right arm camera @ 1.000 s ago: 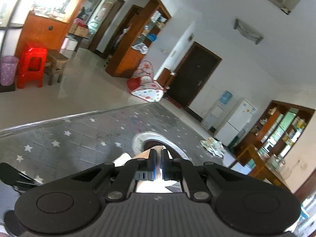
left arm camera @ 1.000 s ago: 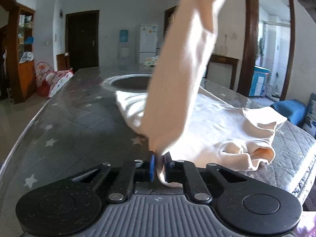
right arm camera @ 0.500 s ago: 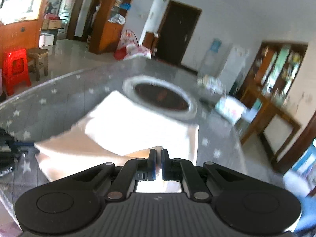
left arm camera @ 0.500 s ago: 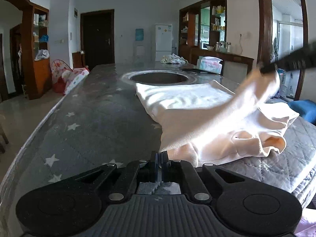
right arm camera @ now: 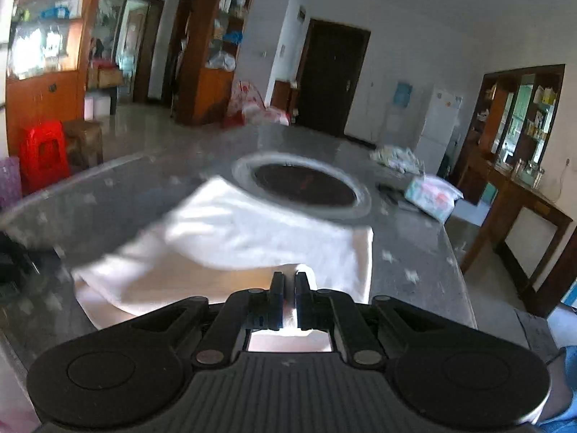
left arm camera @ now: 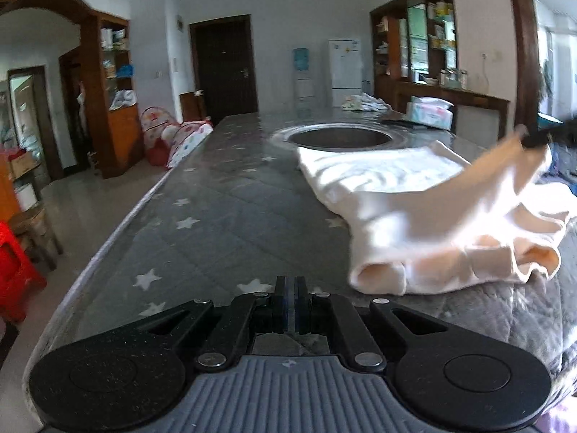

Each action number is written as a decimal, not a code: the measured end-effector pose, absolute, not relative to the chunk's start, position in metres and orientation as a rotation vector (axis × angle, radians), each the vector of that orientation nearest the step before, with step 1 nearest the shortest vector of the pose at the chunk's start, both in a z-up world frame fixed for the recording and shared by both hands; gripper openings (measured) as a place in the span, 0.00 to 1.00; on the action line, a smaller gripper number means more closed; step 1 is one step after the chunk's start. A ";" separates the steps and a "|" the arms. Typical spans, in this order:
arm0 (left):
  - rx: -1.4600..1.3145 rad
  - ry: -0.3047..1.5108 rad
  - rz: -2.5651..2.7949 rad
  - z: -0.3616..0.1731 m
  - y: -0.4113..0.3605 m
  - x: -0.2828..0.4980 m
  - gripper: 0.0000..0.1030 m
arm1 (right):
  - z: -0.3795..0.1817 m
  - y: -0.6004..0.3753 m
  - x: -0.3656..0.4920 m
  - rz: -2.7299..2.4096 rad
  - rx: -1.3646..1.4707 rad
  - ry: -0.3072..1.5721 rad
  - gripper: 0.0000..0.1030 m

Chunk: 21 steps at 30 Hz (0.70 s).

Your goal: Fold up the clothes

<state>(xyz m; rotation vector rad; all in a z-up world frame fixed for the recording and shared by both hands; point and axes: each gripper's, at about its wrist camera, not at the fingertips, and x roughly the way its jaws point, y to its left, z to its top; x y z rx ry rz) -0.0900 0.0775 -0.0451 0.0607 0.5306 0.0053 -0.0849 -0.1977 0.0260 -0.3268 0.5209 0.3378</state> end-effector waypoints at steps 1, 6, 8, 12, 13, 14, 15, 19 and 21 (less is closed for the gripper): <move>0.057 0.531 0.004 -0.042 0.078 -0.090 0.04 | 0.019 -0.202 -0.082 0.333 -0.321 0.552 0.06; 0.079 0.498 -0.042 -0.017 0.071 -0.086 0.05 | 0.003 -0.218 -0.083 0.349 -0.305 0.593 0.09; 0.094 0.471 -0.067 -0.004 0.064 -0.081 0.06 | 0.010 -0.220 -0.086 0.358 -0.285 0.555 0.09; 0.034 0.465 -0.166 0.016 0.048 -0.060 0.07 | 0.015 -0.217 -0.077 0.414 -0.241 0.540 0.14; 0.027 0.463 -0.184 0.017 0.043 -0.054 0.07 | 0.013 -0.216 -0.073 0.427 -0.234 0.545 0.15; 0.025 0.469 -0.215 0.015 0.038 -0.048 0.07 | 0.008 -0.214 -0.070 0.429 -0.230 0.554 0.15; 0.025 0.480 -0.255 0.013 0.033 -0.042 0.09 | 0.001 -0.212 -0.066 0.431 -0.226 0.569 0.15; 0.036 0.529 -0.267 -0.003 0.021 -0.019 0.11 | -0.023 -0.213 -0.062 0.423 -0.211 0.628 0.15; 0.037 0.566 -0.262 -0.014 0.019 -0.007 0.11 | -0.031 -0.216 -0.062 0.420 -0.194 0.645 0.17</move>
